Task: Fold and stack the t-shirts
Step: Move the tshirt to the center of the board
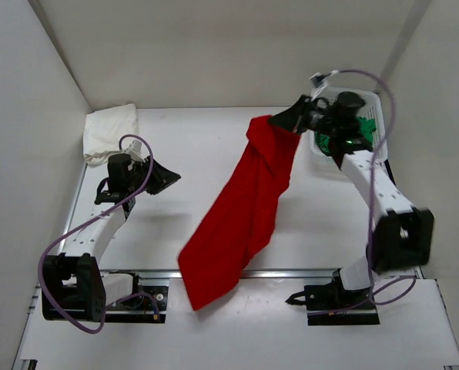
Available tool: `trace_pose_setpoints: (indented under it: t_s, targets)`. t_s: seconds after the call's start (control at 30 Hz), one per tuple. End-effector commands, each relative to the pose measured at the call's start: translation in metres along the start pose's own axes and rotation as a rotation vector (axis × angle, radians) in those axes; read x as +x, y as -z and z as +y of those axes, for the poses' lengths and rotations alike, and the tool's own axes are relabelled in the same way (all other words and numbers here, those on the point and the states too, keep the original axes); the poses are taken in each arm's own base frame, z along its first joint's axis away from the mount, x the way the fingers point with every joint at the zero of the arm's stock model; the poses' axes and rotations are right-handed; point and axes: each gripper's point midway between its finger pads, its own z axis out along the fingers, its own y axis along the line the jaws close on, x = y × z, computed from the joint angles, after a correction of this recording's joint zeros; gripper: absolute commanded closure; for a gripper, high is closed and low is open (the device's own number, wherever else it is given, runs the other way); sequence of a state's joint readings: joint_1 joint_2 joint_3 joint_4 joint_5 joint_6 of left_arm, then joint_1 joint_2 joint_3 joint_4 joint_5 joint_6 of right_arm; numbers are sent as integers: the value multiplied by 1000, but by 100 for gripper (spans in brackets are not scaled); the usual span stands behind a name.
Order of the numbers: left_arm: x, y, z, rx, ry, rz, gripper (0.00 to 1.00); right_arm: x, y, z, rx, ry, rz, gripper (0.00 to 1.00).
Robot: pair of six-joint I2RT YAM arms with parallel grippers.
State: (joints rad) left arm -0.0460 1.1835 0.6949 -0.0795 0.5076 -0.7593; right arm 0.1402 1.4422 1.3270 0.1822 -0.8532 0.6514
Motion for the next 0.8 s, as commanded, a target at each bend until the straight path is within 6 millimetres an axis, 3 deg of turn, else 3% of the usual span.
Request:
trace_pose_setpoints:
  t_s: [0.0, 0.03, 0.07, 0.1, 0.13, 0.17, 0.2, 0.23, 0.3, 0.33, 0.37, 0.43, 0.5, 0.53, 0.57, 0.6, 0.63, 0.67, 0.7, 0.73, 0.77]
  targets:
    - [1, 1, 8, -28, 8, -12, 63, 55, -43, -52, 25, -80, 93, 100]
    - [5, 0, 13, -46, 5, -3, 64, 55, -58, -58, 64, -58, 126, 100]
    - [5, -2, 13, -60, -16, -8, 64, 64, -77, -81, 125, -96, 183, 100]
    - [9, -2, 7, -55, -43, 1, 64, 95, -97, -103, 152, -102, 265, 100]
    - [12, -3, 10, -78, -69, 6, 64, 86, -113, -98, 182, -65, 280, 100]
    - [17, -6, 2, -82, -128, 13, 65, 87, -126, -116, 242, -66, 307, 100]
    - [25, -8, -6, -94, -195, 29, 65, 87, -141, -118, 259, -69, 333, 100]
    - [32, -9, -14, -95, -224, 42, 65, 98, -148, -131, 280, -68, 362, 100]
    - [57, -14, -30, -102, -341, 73, 64, 79, -155, -124, 309, -36, 356, 100]
    - [73, -17, -38, -86, -378, 106, 64, 83, -153, -127, 338, -41, 374, 91]
    - [82, -20, -39, -95, -394, 124, 64, 71, -152, -124, 353, -2, 356, 80]
    - [106, -25, -42, -77, -416, 178, 65, 57, -138, -123, 446, 48, 339, 67]
    - [121, -30, -41, -67, -412, 229, 65, 63, -120, -125, 510, 82, 344, 59]
    - [131, -33, -41, -63, -418, 260, 65, 40, -111, -110, 518, 124, 272, 54]
    - [136, -34, -39, -65, -420, 278, 65, 68, -96, -126, 557, 89, 320, 52]
    - [149, -36, -38, -62, -441, 311, 63, 74, -77, -124, 571, 76, 298, 52]
    - [159, -40, -41, -62, -451, 327, 61, 49, -65, -115, 548, 94, 210, 53]
    - [170, -42, -36, -72, -458, 356, 59, 82, -44, -137, 594, 11, 259, 57]
    - [178, -44, -43, -56, -476, 375, 57, 104, -27, -142, 606, -43, 273, 61]
    - [186, -47, -46, -46, -476, 395, 55, 98, -17, -139, 595, -33, 241, 62]
    - [191, -51, -49, -36, -475, 411, 53, 127, 0, -143, 621, -71, 282, 66]
